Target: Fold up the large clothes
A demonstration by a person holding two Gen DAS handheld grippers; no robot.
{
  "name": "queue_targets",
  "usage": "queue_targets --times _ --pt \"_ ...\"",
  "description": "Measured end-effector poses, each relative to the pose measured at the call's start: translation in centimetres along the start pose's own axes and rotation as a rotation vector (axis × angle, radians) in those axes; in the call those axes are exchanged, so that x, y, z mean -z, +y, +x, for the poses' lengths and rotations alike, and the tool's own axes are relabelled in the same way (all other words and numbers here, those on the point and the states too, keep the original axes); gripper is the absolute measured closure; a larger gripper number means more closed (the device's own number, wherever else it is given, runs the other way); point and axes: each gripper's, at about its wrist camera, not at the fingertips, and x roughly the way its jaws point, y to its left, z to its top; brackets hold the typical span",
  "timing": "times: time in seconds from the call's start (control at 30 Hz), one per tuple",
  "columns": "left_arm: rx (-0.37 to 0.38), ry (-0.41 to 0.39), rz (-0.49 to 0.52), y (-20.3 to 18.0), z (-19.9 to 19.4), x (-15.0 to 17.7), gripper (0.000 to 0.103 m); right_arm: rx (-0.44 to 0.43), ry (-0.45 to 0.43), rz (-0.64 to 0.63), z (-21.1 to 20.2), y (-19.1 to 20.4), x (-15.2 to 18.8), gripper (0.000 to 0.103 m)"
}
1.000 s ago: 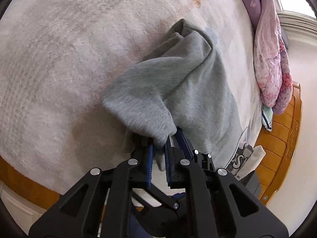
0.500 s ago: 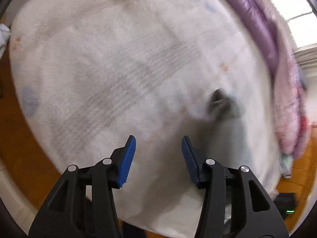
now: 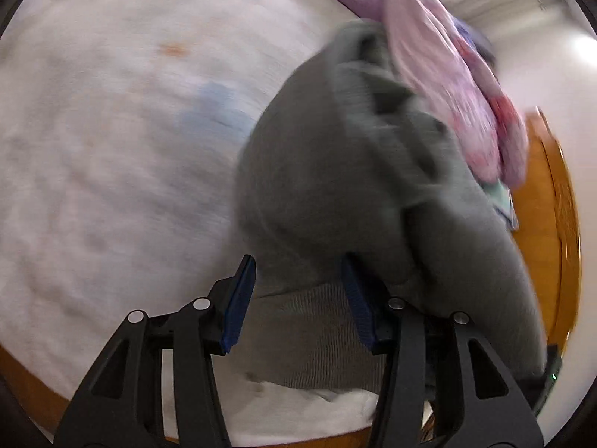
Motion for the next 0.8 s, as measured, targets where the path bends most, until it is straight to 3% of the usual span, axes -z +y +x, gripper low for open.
queue_targets --times 0.17,0.27,0.33,0.37,0.4,0.47,0.5,0.57,0.63,0.67,0.7,0.73,0.8 --pt "-0.016 0.055 0.022 -2.2 3.3 1.2 0.054 0.068 -0.003 0.006 -0.7 -3.5 -0.2 0.1" --pt "-0.033 0.066 0.049 -3.4 4.2 1.1 0.053 0.034 0.014 0.044 -0.5 -5.3 0.0 0.095" --pt "-0.052 0.073 0.06 -3.5 4.7 0.6 0.052 -0.045 0.032 0.073 -0.6 -6.4 0.3 0.092" --pt "-0.048 0.075 0.055 -3.3 4.7 0.6 0.052 -0.056 0.046 0.062 -0.5 -6.2 0.2 0.08" --pt "-0.039 0.075 0.045 -3.2 4.7 0.7 0.052 -0.049 0.047 0.028 -0.7 -5.7 0.1 0.057" --pt "-0.031 0.079 0.034 -3.4 4.7 0.7 0.052 -0.056 0.059 -0.04 0.0 -4.6 0.0 0.047" --pt "-0.024 0.079 0.025 -3.3 4.7 0.7 0.052 -0.063 0.075 -0.073 0.4 -4.0 0.0 0.047" --pt "-0.02 0.078 0.017 -3.4 4.9 0.5 0.052 0.027 0.105 -0.177 2.0 -2.4 0.1 0.047" --pt "-0.014 0.08 0.011 -3.6 5.1 0.3 0.052 0.032 0.127 -0.192 3.5 -2.1 0.0 0.047" --pt "-0.012 0.082 0.01 -3.6 5.1 0.3 0.052 0.037 0.137 -0.183 4.2 -2.1 -0.1 0.054" --pt "-0.012 0.084 0.011 -3.7 5.0 0.2 0.052 0.061 0.133 -0.186 4.6 -1.9 -0.1 0.082" --pt "-0.008 0.086 0.012 -3.7 4.8 0.2 0.052 0.06 0.135 -0.183 4.8 -1.8 -0.3 0.09" --pt "0.032 0.08 -0.001 -3.5 3.8 0.2 0.052 0.071 0.104 -0.209 3.8 -0.8 -0.2 0.094"
